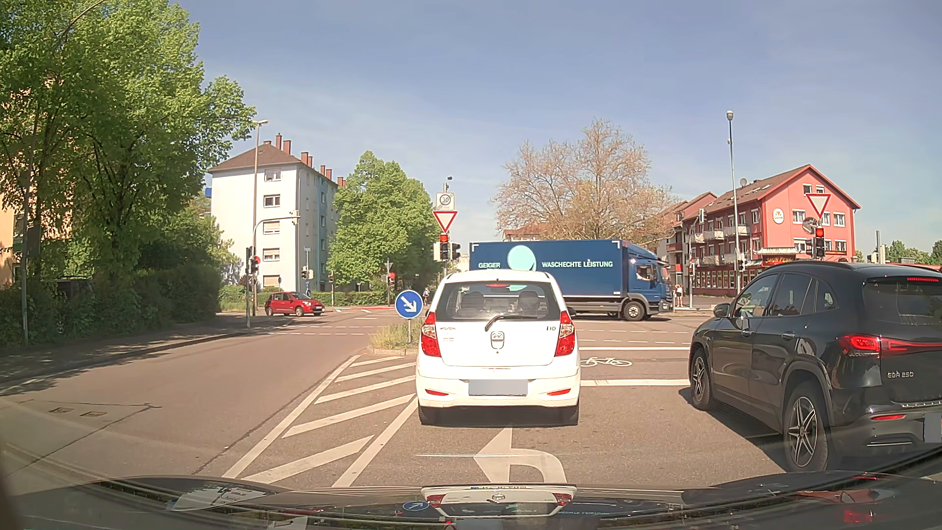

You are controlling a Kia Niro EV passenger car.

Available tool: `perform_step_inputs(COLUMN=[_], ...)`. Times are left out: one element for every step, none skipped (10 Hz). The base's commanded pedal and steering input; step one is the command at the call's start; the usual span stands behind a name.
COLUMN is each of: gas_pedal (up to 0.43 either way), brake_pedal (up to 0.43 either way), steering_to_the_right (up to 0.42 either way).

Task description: Follow the waypoints while adhering to traffic rules and regulations

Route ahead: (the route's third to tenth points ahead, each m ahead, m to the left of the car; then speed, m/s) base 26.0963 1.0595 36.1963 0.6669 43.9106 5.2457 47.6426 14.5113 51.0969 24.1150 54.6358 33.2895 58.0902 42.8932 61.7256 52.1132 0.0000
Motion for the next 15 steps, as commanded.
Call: perform_step_inputs(gas_pedal=[0.0, 0.0, 0.0, 0.0, 0.0, 0.0, 0.0, 0.0, 0.0, 0.0, 0.0, 0.0, 0.0, 0.0, 0.0], brake_pedal=[0.274, 0.274, 0.274, 0.274, 0.274, 0.274, 0.274, 0.274, 0.274, 0.268, 0.274, 0.274, 0.274, 0.274, 0.274], steering_to_the_right=[-0.007, -0.007, -0.007, -0.007, -0.007, -0.007, -0.007, -0.007, -0.007, -0.007, -0.007, -0.007, -0.007, -0.007, -0.007])
